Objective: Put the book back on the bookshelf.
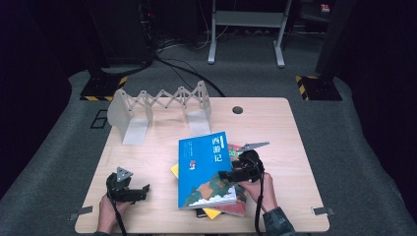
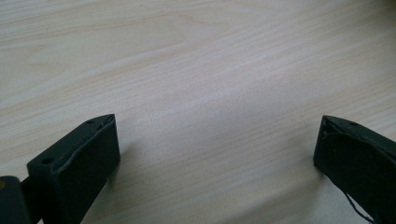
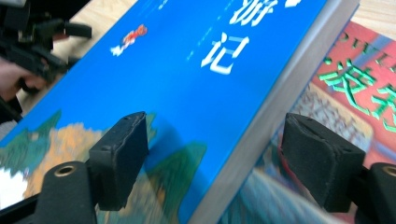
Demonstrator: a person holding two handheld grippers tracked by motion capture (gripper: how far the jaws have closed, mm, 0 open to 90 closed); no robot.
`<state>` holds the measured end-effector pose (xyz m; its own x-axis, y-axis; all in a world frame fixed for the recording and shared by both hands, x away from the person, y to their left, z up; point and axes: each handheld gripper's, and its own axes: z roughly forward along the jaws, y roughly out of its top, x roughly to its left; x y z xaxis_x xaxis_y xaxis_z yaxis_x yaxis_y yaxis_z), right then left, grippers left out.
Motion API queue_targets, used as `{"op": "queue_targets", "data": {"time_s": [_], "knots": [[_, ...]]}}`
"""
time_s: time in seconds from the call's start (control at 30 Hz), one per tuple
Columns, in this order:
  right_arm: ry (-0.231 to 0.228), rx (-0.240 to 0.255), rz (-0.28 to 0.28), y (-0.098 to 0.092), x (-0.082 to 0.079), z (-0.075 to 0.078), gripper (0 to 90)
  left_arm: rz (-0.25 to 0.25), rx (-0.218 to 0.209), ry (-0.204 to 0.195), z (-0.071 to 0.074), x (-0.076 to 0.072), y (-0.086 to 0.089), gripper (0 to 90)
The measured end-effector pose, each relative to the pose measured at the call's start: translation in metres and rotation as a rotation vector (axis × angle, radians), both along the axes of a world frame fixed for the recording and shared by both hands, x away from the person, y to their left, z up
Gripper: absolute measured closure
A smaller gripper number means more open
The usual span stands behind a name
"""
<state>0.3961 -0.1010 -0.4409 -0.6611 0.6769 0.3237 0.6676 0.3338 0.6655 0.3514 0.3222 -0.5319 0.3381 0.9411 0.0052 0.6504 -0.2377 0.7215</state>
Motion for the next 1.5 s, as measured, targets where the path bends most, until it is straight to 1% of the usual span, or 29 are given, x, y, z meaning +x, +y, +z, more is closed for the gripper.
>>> {"op": "queue_targets", "data": {"time_s": [0.03,0.1,0.13,0.17,0.2,0.23,0.27,0.33,0.47,0.5,0.53,0.57,0.6,0.7,0.73,0.77,0.8,0.83,0.87,0.97,1.07,1.17,1.2,1.27,1.3,1.33,1.37,1.4,1.5], "knots": [[-0.007,-0.01,0.004,-0.001,-0.002,0.0,21.2,-0.007,0.014,0.018,0.002,0.002,-0.001,0.0],[-0.018,-0.026,0.006,-0.004,-0.008,0.002,21.2,0.018,0.031,0.04,0.007,0.007,-0.003,0.0],[-0.024,-0.028,0.007,-0.005,-0.011,0.002,21.0,0.014,0.005,0.04,0.009,0.009,-0.004,0.0],[-0.024,-0.028,0.007,-0.005,-0.011,0.002,21.0,0.014,0.005,0.04,0.009,0.009,-0.004,0.0],[-0.021,-0.034,0.008,-0.006,-0.014,0.002,20.5,0.013,-0.046,0.026,0.019,0.013,-0.005,0.0],[-0.021,-0.034,0.008,-0.006,-0.014,0.002,20.5,0.013,-0.046,0.026,0.019,0.013,-0.005,0.0],[-0.032,-0.044,0.003,-0.006,-0.016,0.002,20.5,-0.013,-0.094,0.039,0.029,0.017,-0.008,0.0],[-0.042,-0.05,-0.002,-0.005,-0.018,0.003,20.5,-0.04,-0.144,0.038,0.039,0.023,-0.013,0.0],[-0.036,-0.043,0.006,-0.004,-0.02,0.002,18.4,-0.102,-0.219,0.05,0.056,0.035,-0.026,0.0],[-0.028,-0.04,0.005,-0.003,-0.02,0.001,17.8,-0.106,-0.256,0.046,0.059,0.038,-0.03,0.0],[-0.024,-0.037,0.002,-0.003,-0.02,0.001,17.5,-0.106,-0.256,0.046,0.059,0.038,-0.03,0.0],[-0.028,-0.036,0.002,-0.003,-0.021,0.0,17.5,-0.141,-0.288,0.058,0.067,0.045,-0.04,0.0],[-0.03,-0.034,0.001,-0.003,-0.021,0.0,17.5,-0.146,-0.302,0.056,0.069,0.047,-0.044,0.0],[-0.049,-0.034,0.005,-0.003,-0.021,-0.001,17.5,-0.184,-0.322,0.068,0.076,0.058,-0.058,0.0],[-0.04,-0.035,0.002,-0.003,-0.022,-0.001,17.5,-0.194,-0.333,0.076,0.077,0.061,-0.064,0.0],[-0.041,-0.035,0.001,-0.003,-0.022,-0.001,17.5,-0.194,-0.333,0.076,0.077,0.061,-0.064,0.0],[-0.043,-0.036,0.0,-0.003,-0.022,-0.001,17.5,-0.227,-0.33,0.095,0.079,0.069,-0.072,0.0],[-0.047,-0.038,-0.002,-0.003,-0.022,0.0,17.6,-0.231,-0.336,0.099,0.079,0.072,-0.077,0.0],[-0.045,-0.038,-0.007,-0.002,-0.023,0.0,17.8,-0.254,-0.328,0.113,0.08,0.076,-0.081,0.1],[-0.043,-0.026,-0.001,-0.002,-0.023,-0.001,20.1,-0.258,-0.337,0.113,0.081,0.081,-0.088,0.1],[-0.039,-0.008,0.024,0.002,-0.022,-0.002,23.2,-0.289,-0.345,0.146,0.08,0.092,-0.099,0.5],[-0.036,-0.011,0.022,0.003,-0.022,-0.001,23.1,-0.299,-0.341,0.157,0.079,0.095,-0.102,0.9],[-0.029,-0.001,0.019,0.003,-0.021,-0.002,23.2,-0.304,-0.356,0.174,0.078,0.098,-0.104,1.0],[-0.028,0.001,0.021,0.002,-0.021,-0.002,23.2,-0.303,-0.334,0.186,0.074,0.103,-0.109,0.9],[-0.028,0.001,0.021,0.002,-0.021,-0.002,23.2,-0.303,-0.334,0.186,0.074,0.103,-0.109,0.9],[-0.026,-0.003,0.024,0.003,-0.021,-0.002,23.2,-0.321,-0.347,0.206,0.071,0.106,-0.11,0.1],[-0.025,-0.003,0.025,0.002,-0.021,-0.002,23.2,-0.322,-0.358,0.212,0.07,0.106,-0.111,0.1],[-0.025,-0.003,0.025,0.002,-0.021,-0.002,23.2,-0.322,-0.358,0.212,0.07,0.106,-0.111,0.1],[-0.021,0.001,0.019,0.002,-0.021,-0.002,23.1,-0.34,-0.39,0.219,0.066,0.11,-0.113,0.1]]}}
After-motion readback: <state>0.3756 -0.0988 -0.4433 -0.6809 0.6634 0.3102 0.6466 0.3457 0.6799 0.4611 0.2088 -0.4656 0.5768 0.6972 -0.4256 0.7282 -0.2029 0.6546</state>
